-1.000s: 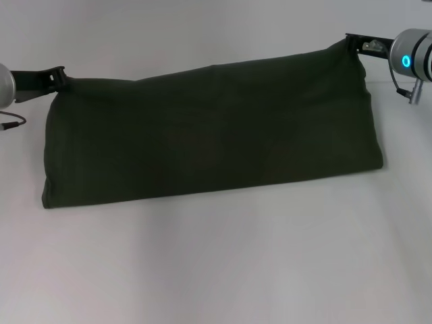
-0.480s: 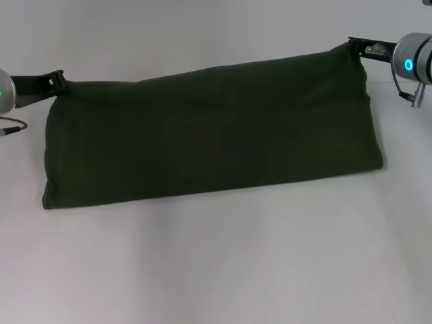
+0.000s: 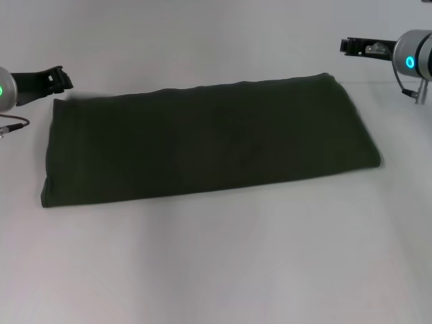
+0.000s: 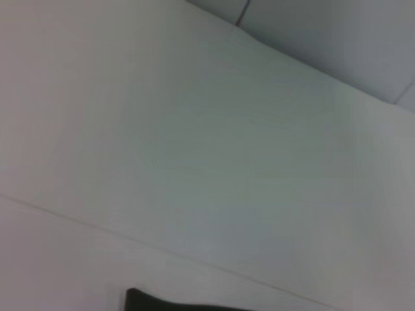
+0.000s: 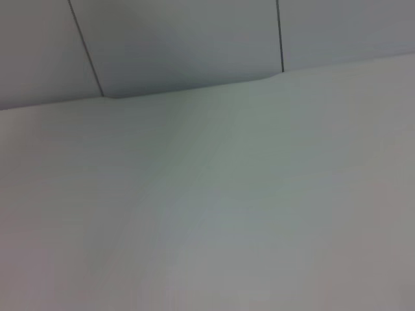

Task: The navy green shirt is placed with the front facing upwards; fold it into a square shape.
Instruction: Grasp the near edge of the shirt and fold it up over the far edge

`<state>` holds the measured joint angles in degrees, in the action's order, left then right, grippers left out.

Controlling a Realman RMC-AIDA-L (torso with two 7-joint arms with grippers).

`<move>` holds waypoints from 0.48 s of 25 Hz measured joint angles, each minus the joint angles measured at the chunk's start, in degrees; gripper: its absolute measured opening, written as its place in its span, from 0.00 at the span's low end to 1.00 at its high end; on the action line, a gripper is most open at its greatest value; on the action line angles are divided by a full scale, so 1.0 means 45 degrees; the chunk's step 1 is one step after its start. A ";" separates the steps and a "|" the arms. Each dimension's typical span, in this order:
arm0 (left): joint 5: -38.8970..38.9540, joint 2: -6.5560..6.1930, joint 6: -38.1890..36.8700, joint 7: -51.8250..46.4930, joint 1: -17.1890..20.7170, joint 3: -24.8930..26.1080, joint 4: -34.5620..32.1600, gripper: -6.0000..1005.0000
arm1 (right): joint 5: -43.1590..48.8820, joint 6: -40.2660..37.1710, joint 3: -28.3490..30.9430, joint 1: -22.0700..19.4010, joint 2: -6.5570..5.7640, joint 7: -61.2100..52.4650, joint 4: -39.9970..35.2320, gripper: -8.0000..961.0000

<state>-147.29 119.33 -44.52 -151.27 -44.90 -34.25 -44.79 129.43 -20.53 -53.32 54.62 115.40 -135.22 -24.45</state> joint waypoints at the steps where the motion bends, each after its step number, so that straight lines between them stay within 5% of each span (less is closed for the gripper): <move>1: 0.0008 0.0028 0.0076 -0.0017 -0.0002 0.0009 0.0014 0.04 | 0.0002 0.0012 -0.0003 0.0010 -0.0034 0.0006 -0.0003 0.12; 4: 0.0149 0.0069 0.0198 -0.0031 -0.0015 0.0051 0.0041 0.04 | -0.0020 -0.0180 0.0048 -0.0006 -0.0270 -0.0054 -0.0148 0.23; 8: 0.0896 0.0084 0.0116 0.0002 0.0196 0.0087 -0.0020 0.29 | -0.0560 -0.1942 0.0846 -0.0580 -0.0437 -0.0130 -0.0996 0.47; 12: 0.3493 -0.0149 -0.1343 0.1030 0.1118 0.0112 -0.0137 0.48 | -0.2092 -0.4939 0.1380 -0.2270 -0.0305 0.0069 -0.2735 0.71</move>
<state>-131.57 118.66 -50.56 -146.63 -39.87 -33.75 -45.40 120.02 -42.75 -47.11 44.41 114.02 -134.91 -36.75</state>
